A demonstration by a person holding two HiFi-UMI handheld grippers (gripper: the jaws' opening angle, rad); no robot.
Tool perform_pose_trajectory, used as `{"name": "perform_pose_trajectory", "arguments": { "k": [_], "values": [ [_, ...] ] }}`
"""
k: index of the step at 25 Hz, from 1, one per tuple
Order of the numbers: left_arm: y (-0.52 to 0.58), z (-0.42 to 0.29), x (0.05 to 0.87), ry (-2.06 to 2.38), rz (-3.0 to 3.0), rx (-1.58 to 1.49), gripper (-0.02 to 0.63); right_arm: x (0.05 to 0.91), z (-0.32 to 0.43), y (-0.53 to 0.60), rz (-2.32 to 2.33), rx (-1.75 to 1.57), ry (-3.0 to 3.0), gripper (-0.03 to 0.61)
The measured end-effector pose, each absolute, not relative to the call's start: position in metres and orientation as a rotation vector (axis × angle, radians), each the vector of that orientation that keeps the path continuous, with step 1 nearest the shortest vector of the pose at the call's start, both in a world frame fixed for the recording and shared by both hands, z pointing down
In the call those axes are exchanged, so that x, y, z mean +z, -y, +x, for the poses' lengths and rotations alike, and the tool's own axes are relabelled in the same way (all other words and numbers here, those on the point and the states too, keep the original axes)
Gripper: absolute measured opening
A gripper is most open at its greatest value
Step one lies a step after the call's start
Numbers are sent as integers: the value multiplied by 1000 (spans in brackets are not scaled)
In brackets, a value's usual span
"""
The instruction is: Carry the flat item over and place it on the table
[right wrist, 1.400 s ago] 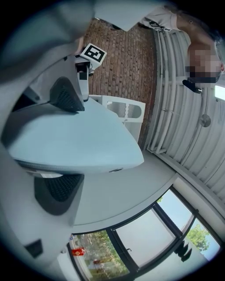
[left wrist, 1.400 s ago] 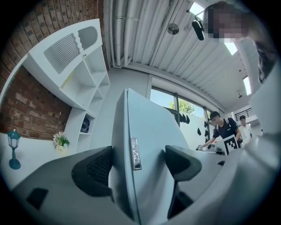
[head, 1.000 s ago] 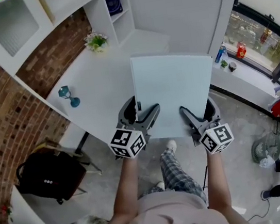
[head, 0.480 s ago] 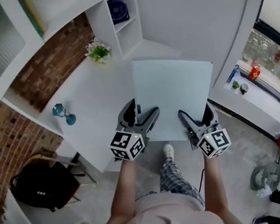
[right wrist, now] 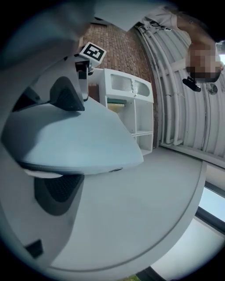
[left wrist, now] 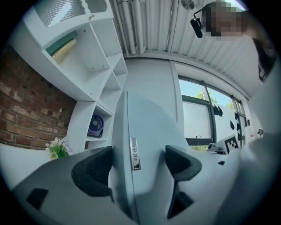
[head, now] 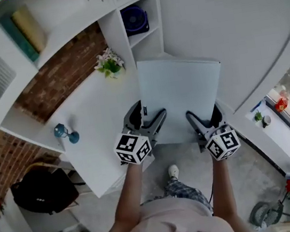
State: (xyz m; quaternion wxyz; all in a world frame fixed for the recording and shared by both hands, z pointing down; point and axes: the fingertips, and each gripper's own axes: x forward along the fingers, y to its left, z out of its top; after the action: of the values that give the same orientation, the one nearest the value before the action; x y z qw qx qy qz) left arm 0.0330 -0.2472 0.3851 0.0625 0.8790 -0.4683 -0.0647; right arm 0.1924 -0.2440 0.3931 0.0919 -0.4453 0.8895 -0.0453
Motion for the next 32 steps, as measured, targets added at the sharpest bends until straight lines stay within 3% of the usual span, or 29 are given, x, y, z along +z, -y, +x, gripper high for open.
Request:
{"name": "perform_pose_trajectory", "arguments": {
  "k": [12, 32],
  "values": [
    [359, 13, 403, 1480, 2567, -202, 364, 405, 171, 365, -1259, -172, -2736, 453],
    [450, -26, 477, 1457, 2409, -91, 364, 480, 133, 460, -1292, -439, -2793, 453]
  ]
}}
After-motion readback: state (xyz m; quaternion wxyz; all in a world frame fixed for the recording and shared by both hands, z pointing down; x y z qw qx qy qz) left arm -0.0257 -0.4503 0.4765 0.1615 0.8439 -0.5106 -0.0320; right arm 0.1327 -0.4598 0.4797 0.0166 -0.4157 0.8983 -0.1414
